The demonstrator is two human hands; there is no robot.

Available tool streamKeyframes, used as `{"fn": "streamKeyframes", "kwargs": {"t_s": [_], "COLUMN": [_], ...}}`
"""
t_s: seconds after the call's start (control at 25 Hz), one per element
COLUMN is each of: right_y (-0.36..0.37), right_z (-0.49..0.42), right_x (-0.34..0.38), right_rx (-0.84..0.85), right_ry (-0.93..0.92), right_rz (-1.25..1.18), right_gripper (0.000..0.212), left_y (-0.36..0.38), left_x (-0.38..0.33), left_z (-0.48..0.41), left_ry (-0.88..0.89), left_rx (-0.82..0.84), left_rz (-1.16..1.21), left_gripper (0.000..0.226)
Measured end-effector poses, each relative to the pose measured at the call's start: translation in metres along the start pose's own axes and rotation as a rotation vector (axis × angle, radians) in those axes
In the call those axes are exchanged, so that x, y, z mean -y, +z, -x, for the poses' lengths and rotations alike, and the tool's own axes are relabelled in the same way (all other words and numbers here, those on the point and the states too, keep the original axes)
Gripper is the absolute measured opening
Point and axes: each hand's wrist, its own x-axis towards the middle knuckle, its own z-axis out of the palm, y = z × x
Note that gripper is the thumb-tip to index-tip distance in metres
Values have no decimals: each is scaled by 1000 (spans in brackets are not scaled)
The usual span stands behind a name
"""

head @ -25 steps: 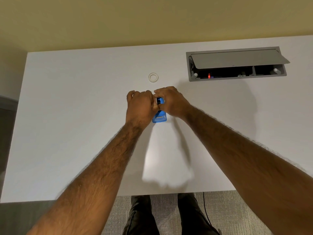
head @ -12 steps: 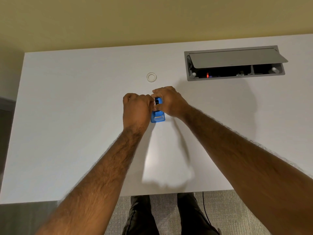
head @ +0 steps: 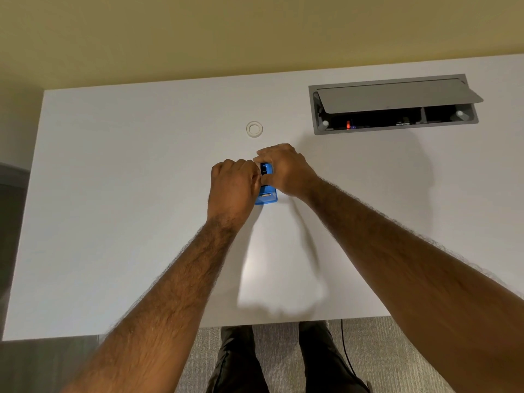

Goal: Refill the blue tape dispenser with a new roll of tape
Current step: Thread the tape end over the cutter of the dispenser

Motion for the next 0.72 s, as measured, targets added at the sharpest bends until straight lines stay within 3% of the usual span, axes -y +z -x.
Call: {"fn": "streamKeyframes", "kwargs": {"t_s": [0.12, 0.28, 0.48, 0.72], "right_y": [0, 0, 0, 7], "right_z": [2, 4, 5, 14], "right_x": [0, 2, 7, 5], "right_rx": [-15, -31, -46, -80], "right_ry": [11, 19, -1, -58], "right_rz": [-3, -1, 68, 191], "right_gripper": [53, 54, 53, 54], "left_y": [1, 0, -1, 4], "left_x": [4, 12, 15, 10], "left_z": [9, 24, 7, -6], "left_ry": [-21, -104, -81, -238], "left_rx": [-20, -90, 12, 10], "left_rz": [102, 289, 482, 632], "left_gripper": [12, 29, 50, 26]}}
